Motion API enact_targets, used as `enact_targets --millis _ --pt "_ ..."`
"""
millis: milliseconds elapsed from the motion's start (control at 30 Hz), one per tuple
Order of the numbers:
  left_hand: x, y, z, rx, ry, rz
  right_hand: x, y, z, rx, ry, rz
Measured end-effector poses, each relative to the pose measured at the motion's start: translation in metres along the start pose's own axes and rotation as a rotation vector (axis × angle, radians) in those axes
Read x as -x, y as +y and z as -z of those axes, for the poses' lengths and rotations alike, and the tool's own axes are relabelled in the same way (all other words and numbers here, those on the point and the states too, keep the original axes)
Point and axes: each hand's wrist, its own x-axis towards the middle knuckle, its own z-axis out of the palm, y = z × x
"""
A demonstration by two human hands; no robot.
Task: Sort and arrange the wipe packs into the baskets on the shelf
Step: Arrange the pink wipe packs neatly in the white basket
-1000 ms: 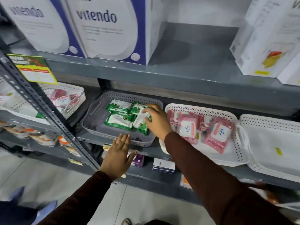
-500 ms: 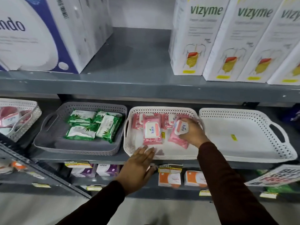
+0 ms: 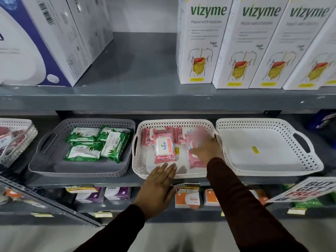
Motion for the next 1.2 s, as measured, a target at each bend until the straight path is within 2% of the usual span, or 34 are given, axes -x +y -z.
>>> enact_targets --millis 67,167,333,533,733,867,1000,1067,1200 --pt "0.0 0.0 0.0 0.001 0.008 0.002 0.001 0.003 0.004 0.071 -0.117 0.088" --pt "0.0 0.001 -0.001 -0.002 0.014 0.011 0.003 0.009 0.007 0.026 -0.241 0.179" --pt "0.0 0.001 -0.003 0.007 0.009 0.026 0.009 0.009 0.006 0.222 -0.124 0.26" --pt "0.003 0.003 -0.005 0.016 0.011 0.034 0.002 0.017 0.005 -0.007 -0.2 0.35" --pt "0.002 0.005 -0.006 0.006 0.029 0.04 0.008 0.022 -0.005 0.06 -0.078 0.368" --pt "0.003 0.001 -0.007 0.008 0.023 0.017 0.004 0.015 -0.002 0.154 -0.149 0.364" --pt "0.009 -0.005 -0.005 -0.008 0.022 0.019 0.009 -0.02 0.006 0.039 -0.059 0.573" --pt "0.015 -0.009 -0.003 -0.02 0.029 0.021 0.009 -0.04 0.002 0.038 -0.106 0.686" --pt "0.027 -0.019 0.003 -0.018 0.034 0.061 0.003 -0.074 -0.012 0.385 -0.219 0.873"
